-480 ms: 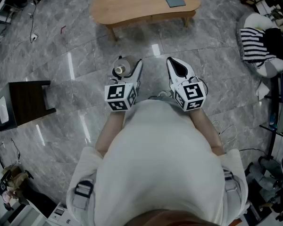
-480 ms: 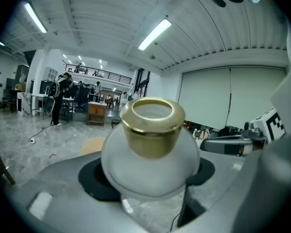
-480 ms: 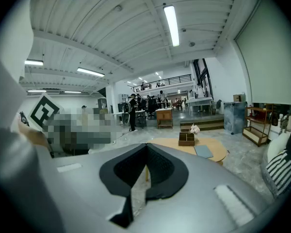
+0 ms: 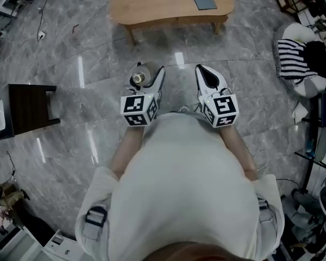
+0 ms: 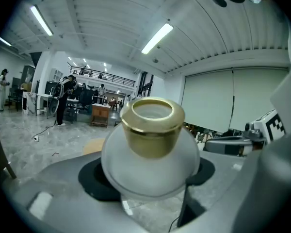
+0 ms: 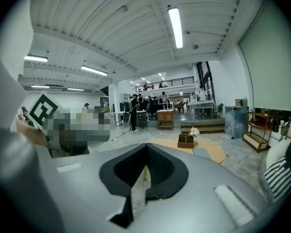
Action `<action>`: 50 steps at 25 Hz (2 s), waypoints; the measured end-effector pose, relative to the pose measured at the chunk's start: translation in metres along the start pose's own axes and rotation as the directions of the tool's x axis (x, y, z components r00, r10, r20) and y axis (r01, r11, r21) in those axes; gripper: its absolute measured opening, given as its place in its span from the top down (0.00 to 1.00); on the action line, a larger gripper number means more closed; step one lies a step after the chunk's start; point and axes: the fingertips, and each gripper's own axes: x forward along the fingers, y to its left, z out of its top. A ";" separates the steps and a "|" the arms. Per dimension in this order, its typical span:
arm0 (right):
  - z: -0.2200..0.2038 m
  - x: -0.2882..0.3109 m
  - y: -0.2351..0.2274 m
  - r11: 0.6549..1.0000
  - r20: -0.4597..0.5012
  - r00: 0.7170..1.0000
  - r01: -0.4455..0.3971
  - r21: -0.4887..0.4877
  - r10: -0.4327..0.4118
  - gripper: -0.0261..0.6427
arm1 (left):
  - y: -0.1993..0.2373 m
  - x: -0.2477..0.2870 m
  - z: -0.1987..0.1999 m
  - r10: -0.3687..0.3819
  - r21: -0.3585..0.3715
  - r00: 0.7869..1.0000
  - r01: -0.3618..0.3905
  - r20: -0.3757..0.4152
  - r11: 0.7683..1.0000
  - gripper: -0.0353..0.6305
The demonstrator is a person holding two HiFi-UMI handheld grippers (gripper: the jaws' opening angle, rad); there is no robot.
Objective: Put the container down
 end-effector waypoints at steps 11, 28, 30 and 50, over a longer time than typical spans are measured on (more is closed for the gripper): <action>-0.012 -0.007 -0.021 0.999 -0.023 1.000 0.014 0.053 -0.013 0.96 | -0.021 0.014 -0.008 0.001 -0.008 1.000 -0.001 -0.006 1.000 0.44; 0.011 0.078 -0.077 0.998 -0.044 0.999 -0.015 0.064 0.018 0.96 | 0.017 0.113 0.026 0.003 -0.035 1.000 -0.004 -0.017 0.999 0.44; 0.017 0.096 -0.088 0.998 -0.044 0.999 -0.015 0.059 0.018 0.96 | 0.026 0.132 0.032 0.004 -0.043 1.000 -0.005 -0.017 0.999 0.44; 0.085 0.275 -0.160 0.996 -0.059 0.998 0.038 0.077 -0.033 0.96 | 0.123 0.295 0.099 -0.056 -0.017 0.995 0.055 -0.085 0.998 0.44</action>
